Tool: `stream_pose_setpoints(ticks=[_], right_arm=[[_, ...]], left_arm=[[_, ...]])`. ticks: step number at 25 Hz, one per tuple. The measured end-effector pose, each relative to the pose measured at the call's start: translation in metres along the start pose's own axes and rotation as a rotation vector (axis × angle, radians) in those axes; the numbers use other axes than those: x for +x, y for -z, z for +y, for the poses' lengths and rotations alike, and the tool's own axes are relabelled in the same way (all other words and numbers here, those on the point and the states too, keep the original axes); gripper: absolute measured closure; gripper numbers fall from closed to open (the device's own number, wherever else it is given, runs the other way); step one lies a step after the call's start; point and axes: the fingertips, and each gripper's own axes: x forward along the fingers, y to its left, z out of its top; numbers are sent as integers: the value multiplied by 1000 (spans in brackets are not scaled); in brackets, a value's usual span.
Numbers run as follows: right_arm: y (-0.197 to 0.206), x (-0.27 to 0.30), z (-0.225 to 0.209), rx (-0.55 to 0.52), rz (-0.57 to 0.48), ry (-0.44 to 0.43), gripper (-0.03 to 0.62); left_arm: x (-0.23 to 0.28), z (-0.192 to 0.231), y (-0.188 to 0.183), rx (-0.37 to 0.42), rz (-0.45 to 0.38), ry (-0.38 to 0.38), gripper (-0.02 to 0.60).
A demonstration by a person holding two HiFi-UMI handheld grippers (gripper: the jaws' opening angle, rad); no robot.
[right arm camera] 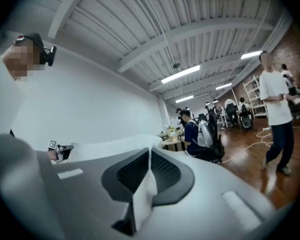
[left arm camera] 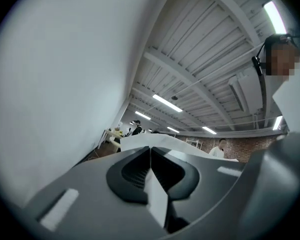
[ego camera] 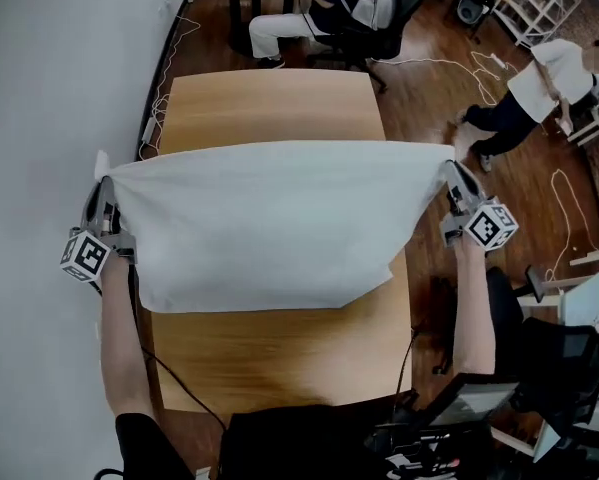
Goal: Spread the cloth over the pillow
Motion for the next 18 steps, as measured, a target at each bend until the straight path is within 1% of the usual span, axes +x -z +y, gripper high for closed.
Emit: stream_pose_setpoints(ticks=[3,5,6,7,10,13,15,18], right_arm=[[45,47,-45,47,86,44,579],[71,71,-67,86,123,66,579],[82,80,-76,106,134,71,579],[91,90,-83,126,140,74,579],[112,114,-102,171,161,88,579],[134,137,-122,189,207,130,579],[155,152,-135,204,246,145,579],[182,153,-149,202,316,176,579]], left_arm=[[49,28,54,-39,119,-26,569],[77,47,83,-77,175,-49,569],[87,55,95,-81,200,-63,571],[97,62,104,-77,223,-74,571],[120,71,124,-71,289,-75,571],[137,86,151,-53,364,-96,571],[146,97,176,-30,422,-115,571],[151,101,216,7,523,-127,571]])
